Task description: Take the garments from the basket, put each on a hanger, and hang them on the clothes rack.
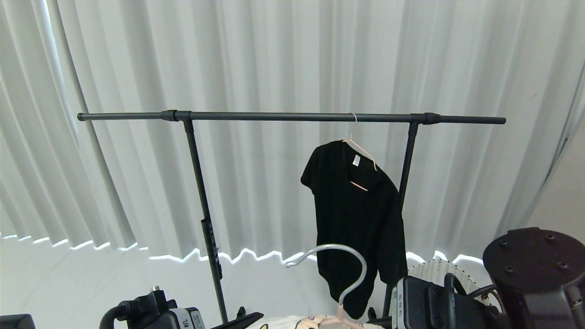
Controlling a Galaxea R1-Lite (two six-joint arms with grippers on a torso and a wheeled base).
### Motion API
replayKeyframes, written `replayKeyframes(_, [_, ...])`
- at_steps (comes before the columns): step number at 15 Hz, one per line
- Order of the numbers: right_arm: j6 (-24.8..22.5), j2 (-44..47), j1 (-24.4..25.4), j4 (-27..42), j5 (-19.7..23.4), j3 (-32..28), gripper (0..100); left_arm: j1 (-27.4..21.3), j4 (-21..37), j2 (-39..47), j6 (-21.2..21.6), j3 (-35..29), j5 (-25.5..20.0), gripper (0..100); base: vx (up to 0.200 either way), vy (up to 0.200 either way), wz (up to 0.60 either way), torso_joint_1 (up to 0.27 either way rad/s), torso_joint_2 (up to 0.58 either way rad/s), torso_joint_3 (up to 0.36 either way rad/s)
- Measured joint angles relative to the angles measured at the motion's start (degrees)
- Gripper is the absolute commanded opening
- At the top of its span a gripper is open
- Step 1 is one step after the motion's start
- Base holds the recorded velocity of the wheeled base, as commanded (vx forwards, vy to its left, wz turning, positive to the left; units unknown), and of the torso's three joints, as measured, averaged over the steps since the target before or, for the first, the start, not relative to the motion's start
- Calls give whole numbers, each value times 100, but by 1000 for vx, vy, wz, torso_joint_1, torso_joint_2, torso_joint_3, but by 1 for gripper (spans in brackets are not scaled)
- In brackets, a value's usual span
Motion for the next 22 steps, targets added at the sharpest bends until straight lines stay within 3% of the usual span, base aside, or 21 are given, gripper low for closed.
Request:
replayKeyframes(3, [0, 0, -72, -35, -82, 24, 0, -2, -35, 6, -7, -2, -7, 0, 0, 0, 0, 0, 0, 0])
replayKeyframes(4, [0, -1, -105, -44, -82, 27, 0, -2, -41, 9, 6, -2, 4, 100, 0, 0, 0, 0, 0, 0])
replayKeyframes(12, [-65, -169, -347, -233, -293, 63, 0, 60, -35, -112, -49, 282, 118, 100, 0, 0, 0, 0, 0, 0])
replayKeyframes(16, [-328, -590, -577, -227, -290, 322, 0, 1042, -33, -374, -55, 931, 89, 100, 0, 0, 0, 0, 0, 0])
replayKeyframes(18, [-410, -795, -607, -228, -286, 378, 0, 1598, -30, -438, -133, 1232, -188, 100, 0, 0, 0, 0, 0, 0])
replayKeyframes(22, [-686, -1150, -614, -296, -262, 396, 0, 1919, -27, -250, -624, 1386, -605, 100, 0, 0, 0, 0, 0, 0])
